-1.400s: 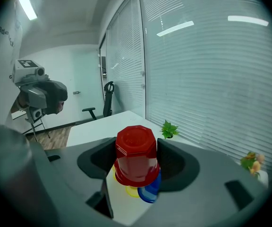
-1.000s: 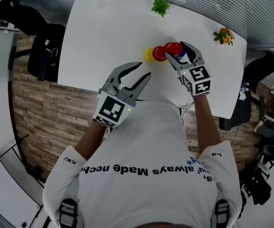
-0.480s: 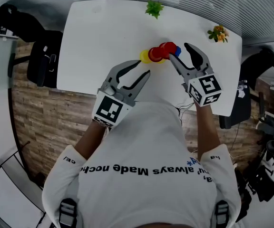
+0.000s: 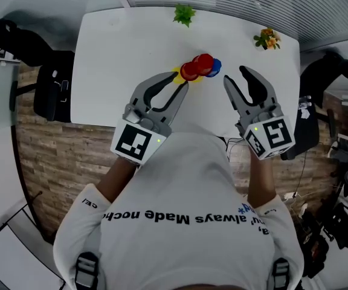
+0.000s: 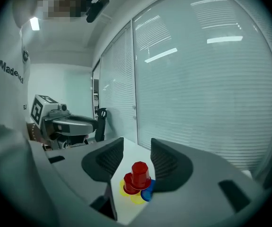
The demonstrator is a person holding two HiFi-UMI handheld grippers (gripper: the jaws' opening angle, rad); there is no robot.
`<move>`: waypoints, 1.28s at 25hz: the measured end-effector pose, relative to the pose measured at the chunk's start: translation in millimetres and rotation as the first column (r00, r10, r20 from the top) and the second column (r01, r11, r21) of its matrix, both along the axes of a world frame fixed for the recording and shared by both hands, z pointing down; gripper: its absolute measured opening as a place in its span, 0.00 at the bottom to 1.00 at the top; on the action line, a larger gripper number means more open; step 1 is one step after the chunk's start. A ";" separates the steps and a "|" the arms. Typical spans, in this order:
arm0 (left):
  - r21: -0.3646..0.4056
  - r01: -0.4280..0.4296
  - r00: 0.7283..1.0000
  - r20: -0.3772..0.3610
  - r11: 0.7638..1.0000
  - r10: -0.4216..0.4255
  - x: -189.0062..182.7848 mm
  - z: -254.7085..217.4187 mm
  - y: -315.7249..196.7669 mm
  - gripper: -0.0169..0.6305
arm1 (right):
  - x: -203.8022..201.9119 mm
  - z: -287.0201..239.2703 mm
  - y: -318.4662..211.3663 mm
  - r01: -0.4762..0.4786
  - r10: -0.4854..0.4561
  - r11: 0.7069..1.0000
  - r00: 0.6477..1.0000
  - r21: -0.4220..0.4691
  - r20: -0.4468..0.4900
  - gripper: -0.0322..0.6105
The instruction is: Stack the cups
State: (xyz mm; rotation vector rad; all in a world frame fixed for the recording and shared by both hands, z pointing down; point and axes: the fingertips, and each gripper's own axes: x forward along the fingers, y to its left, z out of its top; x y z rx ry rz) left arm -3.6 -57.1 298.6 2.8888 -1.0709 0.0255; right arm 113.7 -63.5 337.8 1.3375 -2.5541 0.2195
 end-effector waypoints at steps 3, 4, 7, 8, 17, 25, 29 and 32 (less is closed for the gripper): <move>0.002 0.023 0.999 -0.026 1.000 -0.023 1.8 -9.5 -2.2 0.17 | 4.2 -10.7 9.5 -0.025 0.026 0.999 1.000 0.020 -0.011 0.32; 0.000 0.028 0.999 -0.033 1.000 -0.028 2.2 -11.7 -2.9 0.16 | 4.6 -13.8 12.3 -0.032 0.033 0.999 0.999 0.025 -0.017 0.31; -0.007 0.030 0.998 -0.047 1.000 -0.030 4.5 -16.3 -3.8 0.14 | 2.3 -22.0 20.9 -0.037 0.037 0.999 0.999 0.032 -0.017 0.28; -0.007 0.027 0.998 -0.048 1.000 -0.027 6.4 -17.0 -3.9 0.13 | 1.6 -24.0 23.7 -0.036 0.036 0.999 0.999 0.033 -0.014 0.27; -0.015 0.012 0.998 -0.064 1.000 -0.012 16.5 -17.2 -2.1 0.09 | 2.6 -25.8 37.5 -0.053 0.054 0.998 0.998 0.033 -0.021 0.06; -0.026 0.005 0.998 -0.055 1.000 -0.007 19.0 -10.5 -1.6 0.09 | 6.2 -27.4 35.1 -0.070 0.072 0.997 0.996 0.044 -0.053 0.06; -0.024 0.004 0.999 -0.052 1.000 -0.006 20.9 -8.8 -1.3 0.09 | 8.3 -27.8 37.0 -0.074 0.076 0.996 0.996 0.039 -0.038 0.06; -0.025 0.007 0.999 -0.053 1.000 -0.008 21.5 -7.6 -1.3 0.09 | 9.5 -27.8 38.0 -0.072 0.073 0.997 0.997 0.036 -0.027 0.06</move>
